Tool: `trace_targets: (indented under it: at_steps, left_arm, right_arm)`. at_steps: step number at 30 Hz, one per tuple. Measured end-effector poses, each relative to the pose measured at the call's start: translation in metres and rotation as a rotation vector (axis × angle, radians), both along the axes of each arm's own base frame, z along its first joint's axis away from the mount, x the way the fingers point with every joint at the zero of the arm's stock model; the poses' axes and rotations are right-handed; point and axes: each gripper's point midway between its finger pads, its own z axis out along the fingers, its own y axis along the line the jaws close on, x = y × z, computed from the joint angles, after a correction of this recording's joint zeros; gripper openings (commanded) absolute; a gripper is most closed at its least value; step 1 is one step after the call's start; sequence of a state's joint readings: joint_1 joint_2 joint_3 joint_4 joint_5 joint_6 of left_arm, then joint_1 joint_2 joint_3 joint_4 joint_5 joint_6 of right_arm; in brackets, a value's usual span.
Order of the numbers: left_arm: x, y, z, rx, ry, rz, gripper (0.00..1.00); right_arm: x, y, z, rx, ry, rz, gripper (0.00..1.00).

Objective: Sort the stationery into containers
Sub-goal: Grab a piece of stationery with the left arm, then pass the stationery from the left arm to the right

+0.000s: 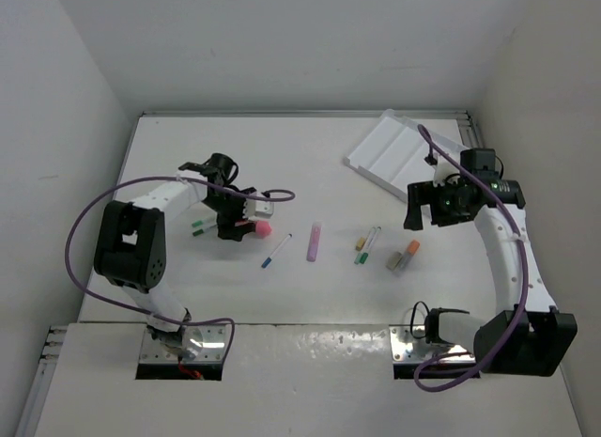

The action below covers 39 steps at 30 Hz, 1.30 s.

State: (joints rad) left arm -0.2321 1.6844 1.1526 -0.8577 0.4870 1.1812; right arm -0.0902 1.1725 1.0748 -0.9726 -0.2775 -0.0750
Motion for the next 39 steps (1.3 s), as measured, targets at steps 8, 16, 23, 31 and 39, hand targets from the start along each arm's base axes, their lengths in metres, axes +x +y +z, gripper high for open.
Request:
trace_targets:
  at_steps: [8,16,23,31,39]
  left_arm:
    - [-0.003,0.006,-0.027,0.083,-0.064,-0.090,0.67]
    - [-0.002,0.009,-0.038,0.118,-0.098,-0.114,0.47]
    - [0.001,0.002,-0.036,0.120,-0.112,-0.101,0.10]
    - [0.037,-0.066,0.057,-0.188,-0.080,0.066,0.00]
    - [0.022,-0.119,0.219,-0.754,-0.086,0.300,0.00]
  right_arm:
    - [0.002,0.003,-0.004,0.018,0.025,0.007,0.99]
    - [0.019,0.002,0.008,0.021,0.015,0.009,0.98]
    - [0.020,0.002,0.010,0.028,0.019,0.001,0.97]
    - [0.062,0.022,0.088,0.170,-0.180,-0.053,0.95]
    - [0.086,0.099,0.169,0.473,-0.372,-0.022,0.90]
